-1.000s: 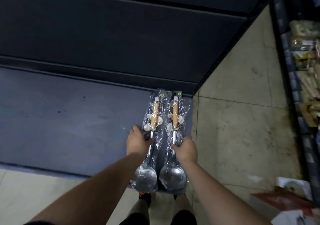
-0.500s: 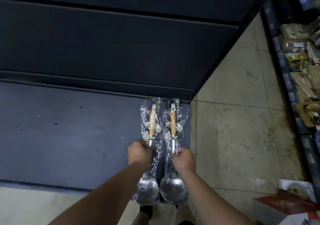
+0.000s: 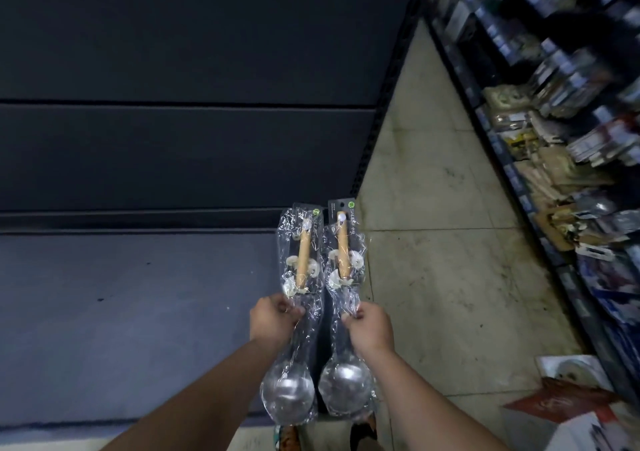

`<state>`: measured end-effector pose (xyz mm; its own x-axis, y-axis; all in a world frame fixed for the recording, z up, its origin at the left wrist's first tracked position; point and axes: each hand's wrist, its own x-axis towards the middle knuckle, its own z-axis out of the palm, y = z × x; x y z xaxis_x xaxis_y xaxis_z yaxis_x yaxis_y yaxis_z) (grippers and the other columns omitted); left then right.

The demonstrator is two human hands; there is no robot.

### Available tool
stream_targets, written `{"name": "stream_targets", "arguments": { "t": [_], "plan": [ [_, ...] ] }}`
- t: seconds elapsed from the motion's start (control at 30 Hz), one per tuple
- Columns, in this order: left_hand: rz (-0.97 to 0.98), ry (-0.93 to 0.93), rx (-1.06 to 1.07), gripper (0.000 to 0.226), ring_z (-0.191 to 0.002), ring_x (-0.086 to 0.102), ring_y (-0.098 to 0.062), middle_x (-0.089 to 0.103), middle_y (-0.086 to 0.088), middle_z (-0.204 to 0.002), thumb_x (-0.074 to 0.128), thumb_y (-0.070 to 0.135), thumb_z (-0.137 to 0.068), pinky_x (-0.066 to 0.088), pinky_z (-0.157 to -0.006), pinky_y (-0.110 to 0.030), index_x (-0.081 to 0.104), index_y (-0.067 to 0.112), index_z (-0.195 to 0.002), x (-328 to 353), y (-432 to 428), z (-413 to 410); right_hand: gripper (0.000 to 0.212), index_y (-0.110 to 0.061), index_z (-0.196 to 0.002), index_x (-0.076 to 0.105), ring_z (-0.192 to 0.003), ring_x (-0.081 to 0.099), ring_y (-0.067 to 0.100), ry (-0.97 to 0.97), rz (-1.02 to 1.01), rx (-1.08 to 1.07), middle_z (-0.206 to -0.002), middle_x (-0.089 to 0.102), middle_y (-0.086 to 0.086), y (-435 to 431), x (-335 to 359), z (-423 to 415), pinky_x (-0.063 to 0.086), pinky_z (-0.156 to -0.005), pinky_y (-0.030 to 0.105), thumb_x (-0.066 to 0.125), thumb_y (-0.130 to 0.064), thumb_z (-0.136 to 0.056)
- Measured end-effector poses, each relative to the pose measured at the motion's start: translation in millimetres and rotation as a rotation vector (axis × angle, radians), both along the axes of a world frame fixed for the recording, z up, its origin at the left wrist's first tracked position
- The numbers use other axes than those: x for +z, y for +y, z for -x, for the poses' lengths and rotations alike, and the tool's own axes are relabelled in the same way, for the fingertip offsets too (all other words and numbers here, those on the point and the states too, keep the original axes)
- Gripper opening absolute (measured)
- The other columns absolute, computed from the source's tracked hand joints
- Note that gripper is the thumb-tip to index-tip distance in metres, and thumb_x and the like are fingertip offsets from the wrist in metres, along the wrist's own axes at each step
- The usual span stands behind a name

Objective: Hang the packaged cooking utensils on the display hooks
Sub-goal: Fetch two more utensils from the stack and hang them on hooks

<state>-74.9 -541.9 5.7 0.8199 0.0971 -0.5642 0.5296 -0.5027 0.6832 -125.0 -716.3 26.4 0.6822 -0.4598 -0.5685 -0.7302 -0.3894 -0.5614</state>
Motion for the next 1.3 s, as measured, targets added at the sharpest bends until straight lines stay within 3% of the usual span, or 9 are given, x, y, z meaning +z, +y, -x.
{"name": "stream_targets", "arguments": {
  "t": [0.17,0.33,0.5,0.6,0.73,0.83,1.0,1.17,1.3],
  "plan": [
    [0.061,-0.098,-0.11,0.016,-0.073,0.072,-0.021,0.074,0.0,-0.07,0.085,0.02,-0.076,0.059,-0.072,-0.039,0.07,0.016,-0.07,44,-60,0,0.036,-0.016,-0.062,0.049,-0.054,0.046,0.013,-0.101,0.013,-0.1,-0.059,0.053,-0.002,-56,51,19,0.036,-0.053,0.026,0.073,-0.019,-0.089],
    [0.088,-0.187,-0.235,0.017,-0.07,0.07,-0.016,0.074,0.001,-0.068,0.084,0.019,-0.075,0.051,-0.063,-0.028,0.071,0.012,-0.068,88,-155,-7,0.037,-0.018,-0.062,0.048,-0.058,0.049,0.011,-0.173,0.062,-0.209,-0.062,0.057,-0.003,-142,94,31,0.038,-0.057,0.026,0.072,-0.019,-0.09],
    [0.096,-0.25,-0.313,0.018,-0.07,0.069,-0.016,0.074,0.0,-0.07,0.086,0.02,-0.075,0.046,-0.059,-0.025,0.071,0.011,-0.071,119,-272,-21,0.024,-0.01,-0.072,0.06,-0.067,0.06,0.013,-0.247,0.079,-0.269,-0.072,0.065,0.001,-254,120,30,0.046,-0.062,0.027,0.073,-0.02,-0.09],
    [0.095,-0.275,-0.343,0.016,-0.07,0.068,-0.014,0.074,0.001,-0.073,0.085,0.02,-0.077,0.047,-0.058,-0.024,0.072,0.011,-0.077,139,-348,-28,0.024,-0.01,-0.073,0.059,-0.064,0.058,0.01,-0.288,0.087,-0.294,-0.071,0.064,-0.001,-330,134,26,0.043,-0.056,0.024,0.072,-0.02,-0.09],
    [0.139,-0.277,-0.369,0.012,-0.073,0.071,-0.017,0.075,-0.001,-0.077,0.08,0.018,-0.083,0.056,-0.067,-0.031,0.071,0.009,-0.082,165,-445,-40,0.024,-0.006,-0.074,0.063,-0.068,0.064,0.019,-0.326,0.109,-0.334,-0.071,0.067,0.003,-427,155,13,0.052,-0.066,0.034,0.074,-0.023,-0.087],
    [0.195,-0.296,-0.366,0.014,-0.076,0.074,-0.022,0.075,-0.005,-0.079,0.079,0.017,-0.083,0.061,-0.075,-0.039,0.07,0.007,-0.085,183,-506,-55,0.028,-0.011,-0.069,0.057,-0.06,0.055,0.013,-0.36,0.126,-0.338,-0.069,0.063,0.001,-488,173,0,0.042,-0.055,0.027,0.072,-0.021,-0.089],
    [0.262,-0.346,-0.373,0.015,-0.084,0.073,-0.027,0.074,-0.012,-0.086,0.078,0.011,-0.083,0.061,-0.081,-0.043,0.069,0.0,-0.09,214,-588,-99,0.021,-0.006,-0.079,0.063,-0.065,0.059,0.013,-0.401,0.133,-0.336,-0.075,0.066,0.003,-565,192,-47,0.04,-0.052,0.025,0.072,-0.022,-0.09],
    [0.281,-0.397,-0.379,0.014,-0.083,0.074,-0.031,0.074,-0.014,-0.084,0.08,0.012,-0.082,0.062,-0.078,-0.046,0.068,0.004,-0.081,229,-654,-185,0.023,-0.005,-0.078,0.062,-0.066,0.06,0.018,-0.439,0.145,-0.346,-0.072,0.064,0.002,-626,201,-127,0.046,-0.059,0.03,0.073,-0.022,-0.089],
    [0.317,-0.446,-0.402,0.021,-0.068,0.073,-0.027,0.073,-0.009,-0.07,0.084,0.014,-0.079,0.062,-0.072,-0.049,0.066,0.009,-0.069,239,-707,-282,0.025,-0.01,-0.074,0.056,-0.059,0.051,0.013,-0.484,0.18,-0.354,-0.069,0.057,0.001,-675,223,-208,0.039,-0.054,0.025,0.072,-0.02,-0.09]
  ]
}}
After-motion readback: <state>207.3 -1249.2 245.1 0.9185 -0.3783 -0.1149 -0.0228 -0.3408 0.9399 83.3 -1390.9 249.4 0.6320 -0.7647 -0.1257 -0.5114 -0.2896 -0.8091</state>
